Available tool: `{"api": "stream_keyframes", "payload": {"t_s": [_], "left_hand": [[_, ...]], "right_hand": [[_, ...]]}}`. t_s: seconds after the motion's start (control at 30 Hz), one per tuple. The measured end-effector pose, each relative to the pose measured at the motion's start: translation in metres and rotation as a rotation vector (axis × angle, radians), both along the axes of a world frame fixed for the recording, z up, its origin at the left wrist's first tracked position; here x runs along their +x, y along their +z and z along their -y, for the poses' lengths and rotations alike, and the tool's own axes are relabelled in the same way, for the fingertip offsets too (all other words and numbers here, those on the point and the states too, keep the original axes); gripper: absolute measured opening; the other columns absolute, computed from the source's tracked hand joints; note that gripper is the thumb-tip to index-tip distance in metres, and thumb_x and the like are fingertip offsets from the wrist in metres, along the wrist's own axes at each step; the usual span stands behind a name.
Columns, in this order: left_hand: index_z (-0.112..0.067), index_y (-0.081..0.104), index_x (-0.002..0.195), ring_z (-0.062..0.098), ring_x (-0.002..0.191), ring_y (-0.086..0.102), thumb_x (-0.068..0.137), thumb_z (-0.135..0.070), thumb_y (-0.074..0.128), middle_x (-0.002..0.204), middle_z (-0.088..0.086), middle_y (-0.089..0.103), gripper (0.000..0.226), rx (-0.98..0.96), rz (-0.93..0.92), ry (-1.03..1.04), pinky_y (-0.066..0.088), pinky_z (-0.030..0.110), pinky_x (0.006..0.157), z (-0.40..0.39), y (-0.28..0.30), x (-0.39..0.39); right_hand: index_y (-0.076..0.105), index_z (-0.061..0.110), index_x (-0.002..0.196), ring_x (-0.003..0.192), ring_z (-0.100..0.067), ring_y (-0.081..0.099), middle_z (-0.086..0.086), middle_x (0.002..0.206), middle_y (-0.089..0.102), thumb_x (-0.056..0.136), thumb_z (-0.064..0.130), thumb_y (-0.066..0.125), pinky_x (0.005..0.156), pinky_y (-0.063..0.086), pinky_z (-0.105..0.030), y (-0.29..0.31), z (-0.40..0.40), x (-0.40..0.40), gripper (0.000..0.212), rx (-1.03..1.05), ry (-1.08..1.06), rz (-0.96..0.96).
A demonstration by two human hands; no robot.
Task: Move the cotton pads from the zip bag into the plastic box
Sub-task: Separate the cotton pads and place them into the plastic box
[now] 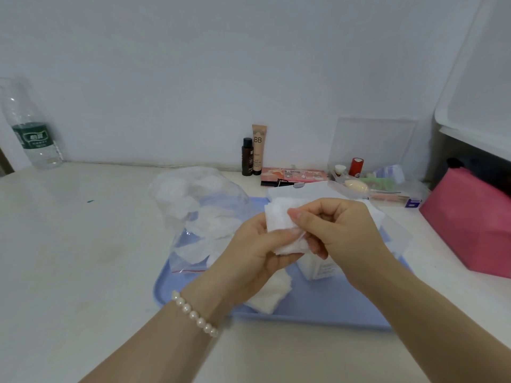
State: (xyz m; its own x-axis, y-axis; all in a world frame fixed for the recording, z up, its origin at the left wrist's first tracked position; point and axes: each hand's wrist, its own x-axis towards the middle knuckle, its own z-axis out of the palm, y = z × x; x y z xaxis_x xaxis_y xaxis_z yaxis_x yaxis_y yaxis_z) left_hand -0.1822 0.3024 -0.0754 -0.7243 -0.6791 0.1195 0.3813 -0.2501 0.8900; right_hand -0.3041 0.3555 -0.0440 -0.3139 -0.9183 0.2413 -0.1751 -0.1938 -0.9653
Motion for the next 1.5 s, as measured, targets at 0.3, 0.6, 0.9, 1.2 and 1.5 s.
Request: {"api": "stream_keyframes", "payload": {"t_s": [0.3, 0.6, 0.9, 1.2, 1.5], "left_hand": [[0.014, 0.053, 0.110, 0.032, 0.074, 0.067, 0.085, 0.003, 0.028, 0.096, 0.030, 0.065, 0.037, 0.195, -0.069, 0.043, 0.058, 0.036, 0.071, 0.0031, 0.0019, 0.0009], [0.003, 0.065, 0.099, 0.025, 0.087, 0.068, 0.086, -0.002, 0.049, 0.095, 0.019, 0.068, 0.021, 0.021, 0.042, 0.060, 0.056, 0.032, 0.078, -0.0009, 0.0003, -0.0016], [0.009, 0.057, 0.107, 0.039, 0.102, 0.063, 0.089, 0.003, 0.031, 0.111, 0.029, 0.063, 0.032, 0.170, 0.054, 0.193, 0.058, 0.040, 0.079, 0.0028, -0.0001, -0.0021], [0.010, 0.050, 0.122, 0.038, 0.096, 0.062, 0.081, -0.003, 0.037, 0.117, 0.030, 0.060, 0.044, 0.313, -0.035, 0.128, 0.054, 0.043, 0.084, 0.0064, 0.0000, 0.0002], [0.003, 0.064, 0.101, 0.025, 0.080, 0.065, 0.083, -0.024, 0.061, 0.089, 0.017, 0.067, 0.032, 0.116, -0.025, 0.070, 0.056, 0.033, 0.079, 0.0022, 0.0003, 0.0001]], "right_hand": [[0.064, 0.006, 0.067, 0.038, -0.016, 0.044, -0.010, 0.044, 0.053, 0.083, 0.009, 0.066, 0.037, 0.039, -0.021, -0.0033, 0.0016, -0.0007, 0.016, 0.019, -0.007, 0.026], [0.065, 0.003, 0.066, 0.032, -0.003, 0.036, 0.006, 0.035, 0.045, 0.082, 0.007, 0.067, 0.036, 0.031, -0.012, -0.0028, 0.0010, 0.0008, 0.017, 0.008, -0.009, 0.022], [0.058, 0.005, 0.068, 0.033, -0.004, 0.037, 0.004, 0.037, 0.045, 0.088, 0.006, 0.059, 0.036, 0.033, -0.015, -0.0031, 0.0004, 0.0023, 0.020, 0.040, 0.029, -0.002], [0.048, 0.003, 0.065, 0.034, -0.015, 0.043, -0.005, 0.044, 0.045, 0.091, 0.003, 0.049, 0.033, 0.035, -0.023, -0.0009, 0.0045, -0.0036, 0.026, 0.082, 0.047, 0.314], [0.058, 0.003, 0.063, 0.035, -0.014, 0.046, -0.003, 0.042, 0.052, 0.084, -0.001, 0.059, 0.034, 0.039, -0.021, -0.0037, 0.0013, -0.0015, 0.022, 0.033, -0.042, 0.089]]}}
